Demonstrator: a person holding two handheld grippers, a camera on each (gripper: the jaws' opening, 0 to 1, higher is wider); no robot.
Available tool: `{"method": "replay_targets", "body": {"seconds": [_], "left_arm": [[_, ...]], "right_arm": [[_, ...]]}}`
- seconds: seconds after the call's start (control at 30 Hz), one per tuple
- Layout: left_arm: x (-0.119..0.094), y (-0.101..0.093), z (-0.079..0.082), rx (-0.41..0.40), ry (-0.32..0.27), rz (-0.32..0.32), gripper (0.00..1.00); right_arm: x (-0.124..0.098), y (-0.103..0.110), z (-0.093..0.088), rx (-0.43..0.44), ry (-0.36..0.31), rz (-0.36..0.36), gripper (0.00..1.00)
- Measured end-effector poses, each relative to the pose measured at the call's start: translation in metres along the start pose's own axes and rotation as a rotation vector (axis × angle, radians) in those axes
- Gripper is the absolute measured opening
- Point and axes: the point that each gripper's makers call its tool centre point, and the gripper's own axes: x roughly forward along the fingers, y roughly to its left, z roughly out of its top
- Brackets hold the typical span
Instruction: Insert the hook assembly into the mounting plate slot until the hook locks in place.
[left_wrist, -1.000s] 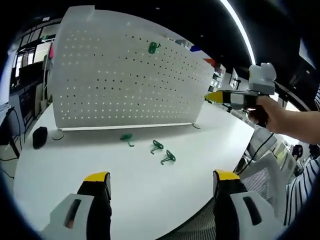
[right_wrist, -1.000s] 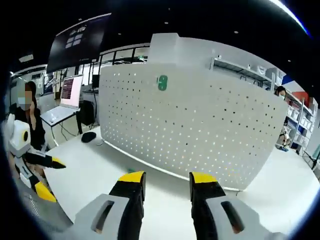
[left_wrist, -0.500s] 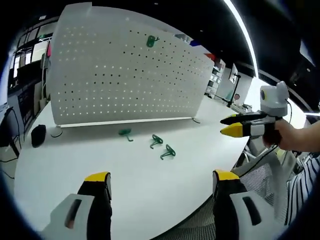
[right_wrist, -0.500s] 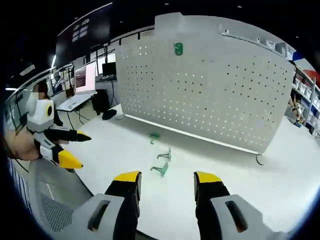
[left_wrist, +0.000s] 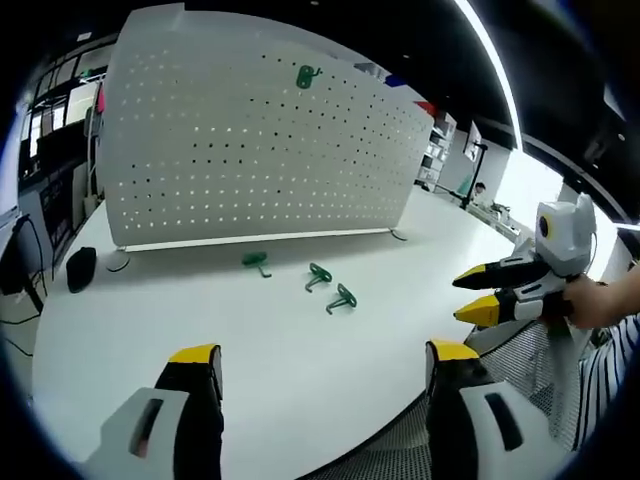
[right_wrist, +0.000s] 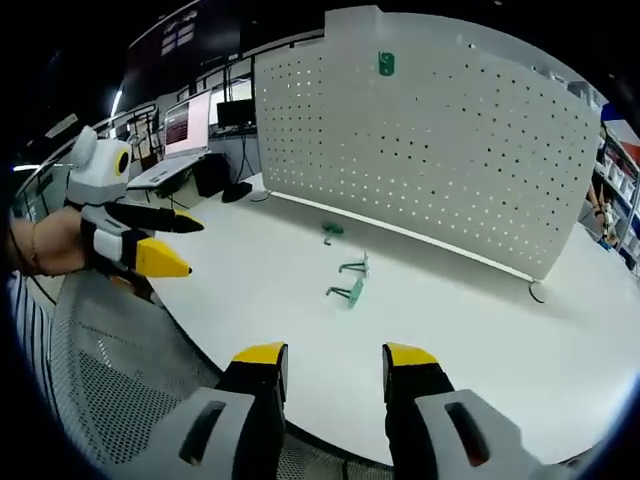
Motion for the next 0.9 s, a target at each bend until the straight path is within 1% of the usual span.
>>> {"method": "replay_targets", "body": {"seconds": [0.07, 0.1, 0.13, 0.17, 0.2, 0.27, 0.33, 0.43, 0.5, 0.7, 0.77, 0.83, 0.9], "left_arm": [[0.001, -0.002, -0.002, 0.011, 0.018, -0.012, 0.86], [0.001, -0.003, -0.001, 0.008, 0.018, -0.017, 0.86], [0.002, -0.003, 0.000, -0.005, 0.017, -0.026, 0.86], [0.002, -0.003, 0.000, -0.013, 0.018, -0.030, 0.86], [0.003, -0.003, 0.002, -0.034, 0.010, -0.042, 0.87], [0.006, 0.002, 0.002, -0.040, 0.018, -0.038, 0.88], [0.009, 0.006, 0.002, -0.014, 0.037, -0.035, 0.87], [0.017, 0.014, 0.009, 0.006, 0.039, -0.036, 0.86], [0.024, 0.020, 0.014, 0.024, 0.044, -0.039, 0.86], [0.050, 0.031, 0.029, 0.093, 0.070, -0.071, 0.85], [0.055, 0.033, 0.032, 0.107, 0.075, -0.079, 0.84], [0.062, 0.038, 0.035, 0.132, 0.076, -0.088, 0.83], [0.068, 0.043, 0.038, 0.139, 0.081, -0.096, 0.81]], "right_arm": [[0.001, 0.002, 0.000, -0.004, -0.003, 0.002, 0.33], [0.002, 0.002, 0.001, -0.016, -0.010, -0.003, 0.35], [0.004, 0.000, -0.002, -0.042, 0.005, -0.015, 0.36], [0.005, 0.000, -0.006, -0.048, 0.022, -0.015, 0.36], [0.006, 0.001, -0.007, -0.042, 0.027, -0.009, 0.36], [0.010, 0.003, -0.010, -0.045, 0.035, -0.004, 0.36], [0.012, 0.006, -0.011, -0.070, 0.040, 0.002, 0.37], [0.012, 0.009, -0.010, -0.090, 0.033, 0.006, 0.37], [0.013, 0.010, -0.012, -0.099, 0.041, 0.008, 0.37], [0.014, 0.009, -0.010, -0.108, 0.030, 0.004, 0.36], [0.014, 0.009, -0.008, -0.099, 0.017, 0.004, 0.35], [0.014, 0.006, -0.009, -0.099, 0.029, -0.008, 0.34], [0.014, 0.005, -0.008, -0.085, 0.021, -0.008, 0.34]]}}
